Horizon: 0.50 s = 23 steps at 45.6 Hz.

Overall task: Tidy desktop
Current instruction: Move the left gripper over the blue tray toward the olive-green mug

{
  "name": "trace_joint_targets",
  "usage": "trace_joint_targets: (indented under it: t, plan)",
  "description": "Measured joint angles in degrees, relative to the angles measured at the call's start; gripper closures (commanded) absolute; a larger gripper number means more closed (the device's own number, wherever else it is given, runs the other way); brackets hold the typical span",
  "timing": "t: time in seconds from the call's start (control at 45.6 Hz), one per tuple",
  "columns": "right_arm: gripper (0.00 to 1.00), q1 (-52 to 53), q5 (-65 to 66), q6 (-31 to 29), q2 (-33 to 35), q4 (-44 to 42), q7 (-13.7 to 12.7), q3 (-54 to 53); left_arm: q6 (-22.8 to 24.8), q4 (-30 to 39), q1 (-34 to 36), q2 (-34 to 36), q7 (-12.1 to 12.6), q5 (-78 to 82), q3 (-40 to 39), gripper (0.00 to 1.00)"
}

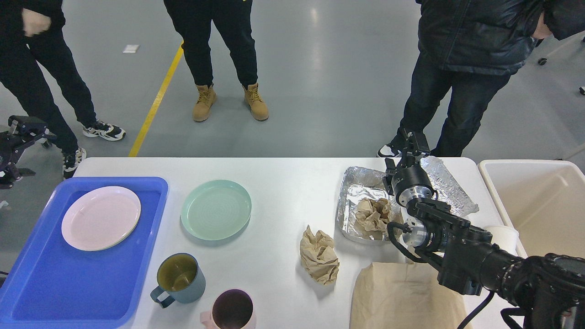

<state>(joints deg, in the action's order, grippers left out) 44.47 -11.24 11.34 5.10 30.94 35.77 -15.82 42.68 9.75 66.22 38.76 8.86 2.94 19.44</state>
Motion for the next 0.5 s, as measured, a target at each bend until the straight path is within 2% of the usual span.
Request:
trace_joint_targets:
  t: [0.11, 0.263, 0.373, 0.504]
  plan:
    - [0.0, 0.0, 0.0, 0.0, 0.0, 0.0, 0.0, 0.0, 2.6, 0.4, 3.9, 0.0, 0.5, 0.4, 10.2, 0.03]
    - [0.0, 0.0, 0.0, 0.0, 0.0, 0.0, 0.0, 0.0, 11.0, 2.0, 9.2, -2.1, 0.5, 3.7, 28.9, 0.03]
    - [0.0, 0.0, 0.0, 0.0, 0.0, 0.0, 0.0, 0.0, 12.2, 3.7, 13.6, -6.4, 0.4, 5.1, 40.0, 0.03]
    - [0.0, 0.0, 0.0, 0.0, 0.0, 0.0, 0.0, 0.0, 12.3, 6.9, 17.1, -9.6, 0.4, 5.5, 46.0, 0.03]
